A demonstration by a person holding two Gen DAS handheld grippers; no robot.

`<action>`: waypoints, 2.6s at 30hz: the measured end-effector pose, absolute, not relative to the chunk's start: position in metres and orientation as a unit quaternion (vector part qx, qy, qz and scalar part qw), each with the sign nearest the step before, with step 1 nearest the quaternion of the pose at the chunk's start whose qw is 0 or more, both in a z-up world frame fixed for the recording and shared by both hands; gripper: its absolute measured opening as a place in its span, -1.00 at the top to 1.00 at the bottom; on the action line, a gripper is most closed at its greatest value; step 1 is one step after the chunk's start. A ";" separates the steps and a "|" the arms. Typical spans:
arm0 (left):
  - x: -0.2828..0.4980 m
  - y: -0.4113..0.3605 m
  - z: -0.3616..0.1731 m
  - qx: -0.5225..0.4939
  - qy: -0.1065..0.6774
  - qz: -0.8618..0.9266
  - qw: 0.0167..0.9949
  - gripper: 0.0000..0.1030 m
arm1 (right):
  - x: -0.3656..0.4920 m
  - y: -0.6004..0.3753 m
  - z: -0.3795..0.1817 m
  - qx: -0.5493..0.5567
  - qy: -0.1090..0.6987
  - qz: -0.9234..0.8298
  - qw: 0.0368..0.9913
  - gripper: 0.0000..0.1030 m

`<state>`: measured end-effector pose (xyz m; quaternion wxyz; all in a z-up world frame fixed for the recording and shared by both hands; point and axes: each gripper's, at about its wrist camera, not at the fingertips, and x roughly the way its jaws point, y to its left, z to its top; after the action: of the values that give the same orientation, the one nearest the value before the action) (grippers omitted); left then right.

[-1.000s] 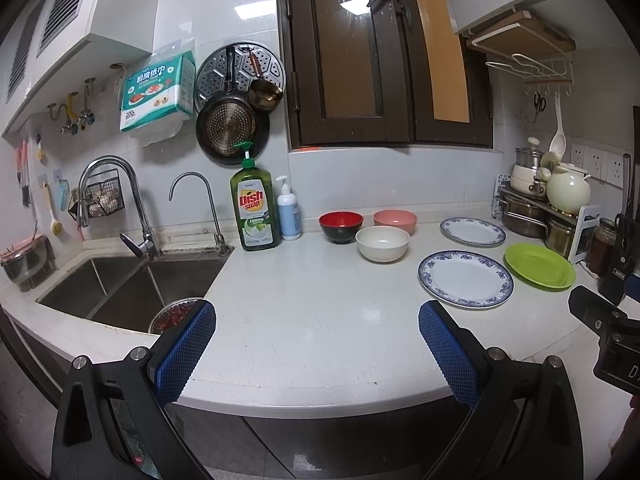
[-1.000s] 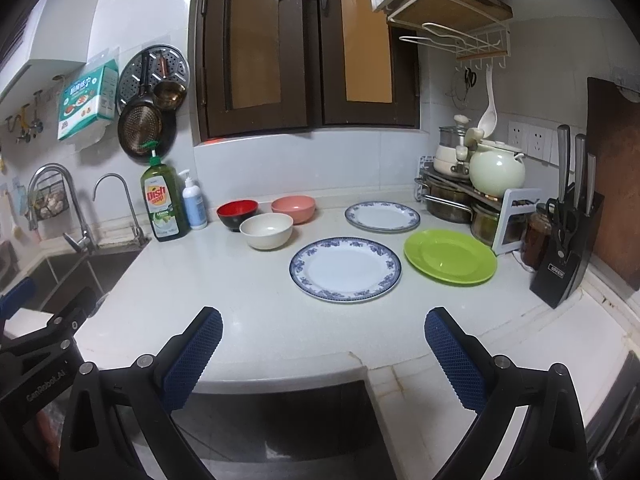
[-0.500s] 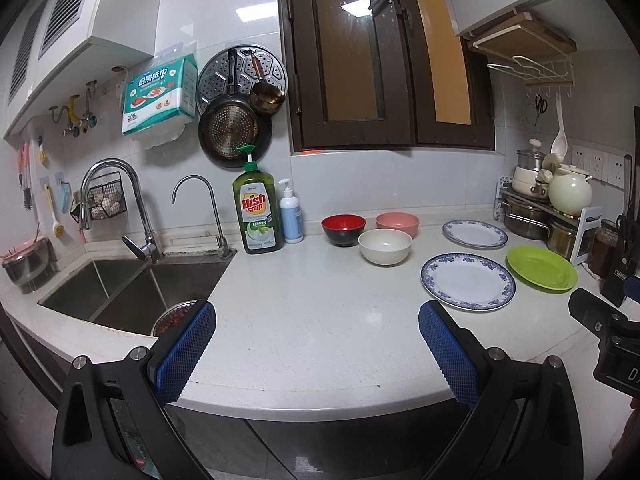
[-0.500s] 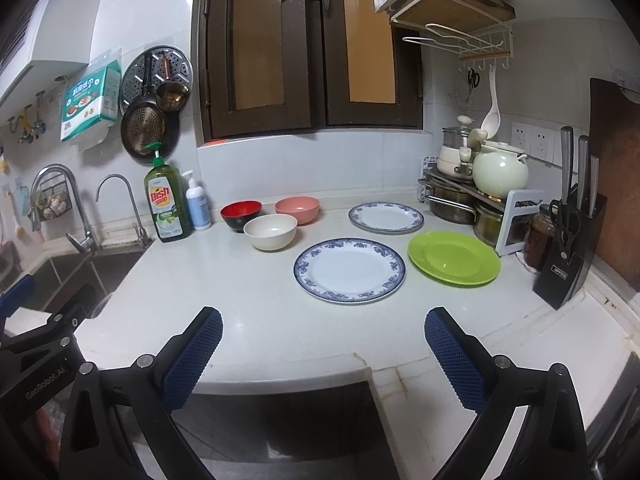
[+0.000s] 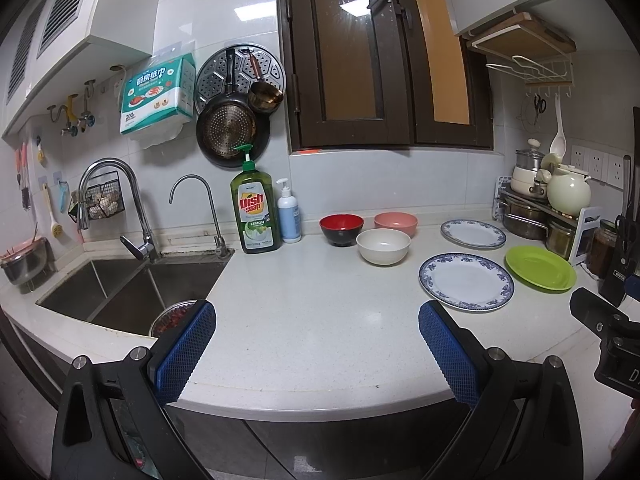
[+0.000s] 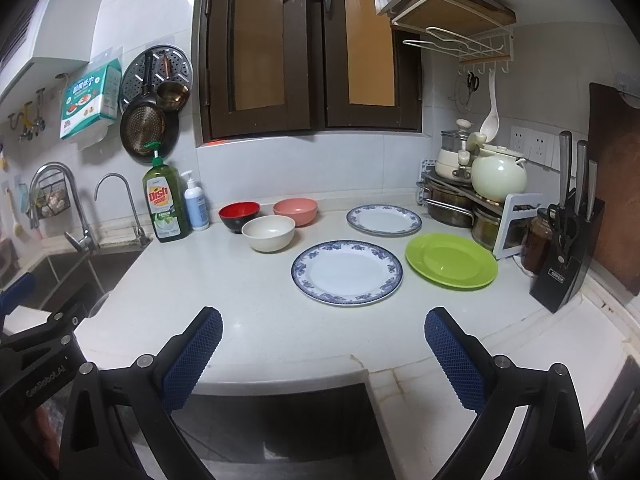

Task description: Organize plates and bowls

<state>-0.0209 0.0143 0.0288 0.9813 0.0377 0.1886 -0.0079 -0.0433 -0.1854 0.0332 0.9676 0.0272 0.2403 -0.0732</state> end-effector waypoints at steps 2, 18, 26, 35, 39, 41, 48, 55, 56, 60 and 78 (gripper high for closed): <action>-0.021 0.014 0.029 0.039 0.188 -0.008 0.981 -1.00 | -0.042 -0.185 0.034 0.027 0.241 -0.074 0.967 -0.99; -0.020 0.010 0.028 0.041 0.191 -0.011 0.981 -1.00 | -0.039 -0.187 0.033 0.029 0.245 -0.071 0.967 -0.99; -0.016 0.013 0.027 0.040 0.195 -0.012 0.980 -1.00 | -0.035 -0.184 0.032 0.028 0.249 -0.071 0.965 -0.99; 0.008 0.023 0.022 0.052 0.221 -0.029 0.973 -1.00 | -0.021 -0.175 0.029 0.026 0.259 -0.077 0.962 -0.99; 0.023 0.026 0.023 0.054 0.228 -0.046 0.971 -1.00 | -0.012 -0.169 0.029 0.031 0.265 -0.088 0.960 -0.99; 0.029 0.024 0.025 0.059 0.222 -0.053 0.972 -1.00 | -0.008 -0.168 0.029 0.036 0.265 -0.098 0.959 -0.99; 0.058 0.006 0.027 0.083 0.225 -0.094 0.966 -1.00 | 0.006 -0.179 0.026 0.066 0.265 -0.132 0.953 -0.99; 0.102 -0.022 0.022 0.099 0.230 -0.107 0.962 -1.00 | 0.034 -0.201 0.025 0.064 0.270 -0.167 0.946 -0.99; 0.109 -0.026 0.022 0.100 0.231 -0.108 0.962 -1.00 | 0.041 -0.205 0.025 0.062 0.268 -0.169 0.946 -0.99; 0.141 -0.047 0.020 0.103 0.237 -0.114 0.959 -1.00 | 0.068 -0.220 0.022 0.065 0.271 -0.170 0.945 -0.99; 0.250 -0.124 -0.013 0.128 0.282 -0.134 0.941 -1.00 | 0.181 -0.303 -0.017 0.079 0.321 -0.172 0.928 -0.99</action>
<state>0.2496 -0.1242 -0.0130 0.9413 0.1281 0.2822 -0.1335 0.1806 -0.3027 -0.0167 0.9282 0.0786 0.3206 -0.1717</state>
